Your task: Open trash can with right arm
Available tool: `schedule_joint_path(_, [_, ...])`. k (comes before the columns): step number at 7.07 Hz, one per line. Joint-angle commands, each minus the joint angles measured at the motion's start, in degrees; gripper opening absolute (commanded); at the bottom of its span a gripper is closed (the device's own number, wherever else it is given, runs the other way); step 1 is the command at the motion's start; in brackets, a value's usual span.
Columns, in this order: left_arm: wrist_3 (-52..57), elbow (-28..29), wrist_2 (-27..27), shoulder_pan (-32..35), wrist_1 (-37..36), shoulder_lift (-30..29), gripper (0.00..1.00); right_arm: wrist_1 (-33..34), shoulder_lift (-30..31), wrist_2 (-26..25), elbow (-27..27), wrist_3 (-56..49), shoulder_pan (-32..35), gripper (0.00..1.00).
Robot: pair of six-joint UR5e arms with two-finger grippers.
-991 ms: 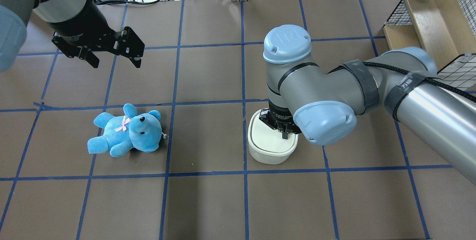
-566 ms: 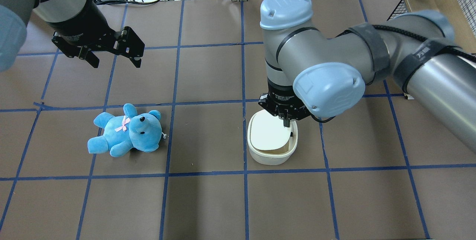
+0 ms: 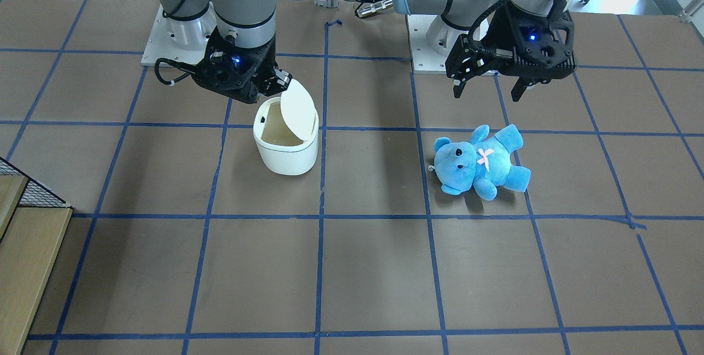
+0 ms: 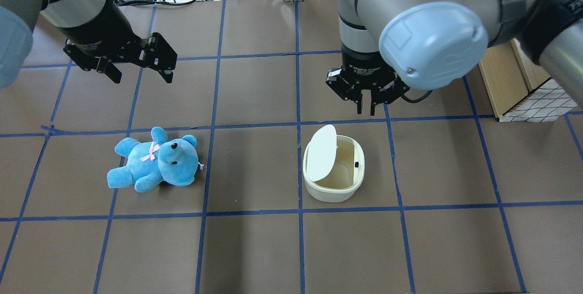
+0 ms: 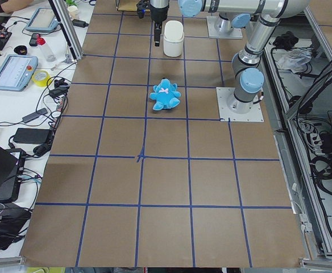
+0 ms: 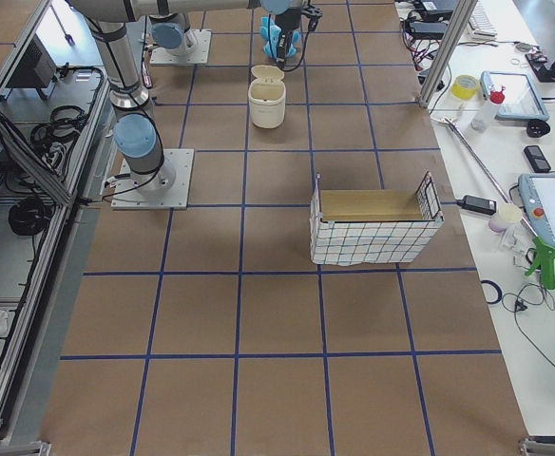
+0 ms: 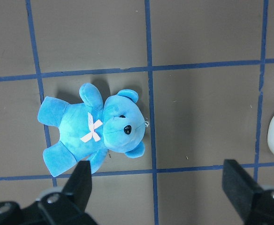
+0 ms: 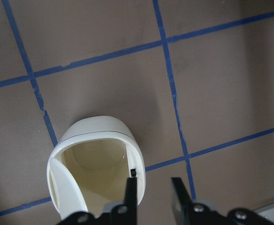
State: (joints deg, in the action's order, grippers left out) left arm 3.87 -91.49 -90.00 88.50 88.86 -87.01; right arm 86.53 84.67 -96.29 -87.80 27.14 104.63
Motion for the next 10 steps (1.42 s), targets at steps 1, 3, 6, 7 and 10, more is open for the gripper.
schedule_joint_path(1, [0.0, 0.0, 0.0, 0.0, 0.0, 0.0, 1.0, 0.1, 0.4, -0.8, 2.4, -12.9, -5.0, 1.0])
schedule_joint_path(3, [0.0, 0.0, 0.0, 0.0, 0.0, 0.0, 1.0, 3.6, 0.4, -0.7, 3.2, -22.4, -7.8, 1.0])
schedule_joint_path(6, [0.0, 0.0, 0.0, 0.0, 0.0, 0.0, 1.0, 6.9, 0.4, 1.8, 3.3, -31.3, -11.4, 1.0])
schedule_joint_path(7, [0.0, 0.0, 0.0, 0.0, 0.0, 0.0, 1.0, 6.7, 0.4, 4.2, 3.3, -33.9, -14.7, 1.0])
schedule_joint_path(10, [0.0, 0.0, 0.0, 0.0, 0.0, 0.0, 1.0, 6.2, 2.8, 3.3, 2.8, -34.3, -16.0, 1.0])
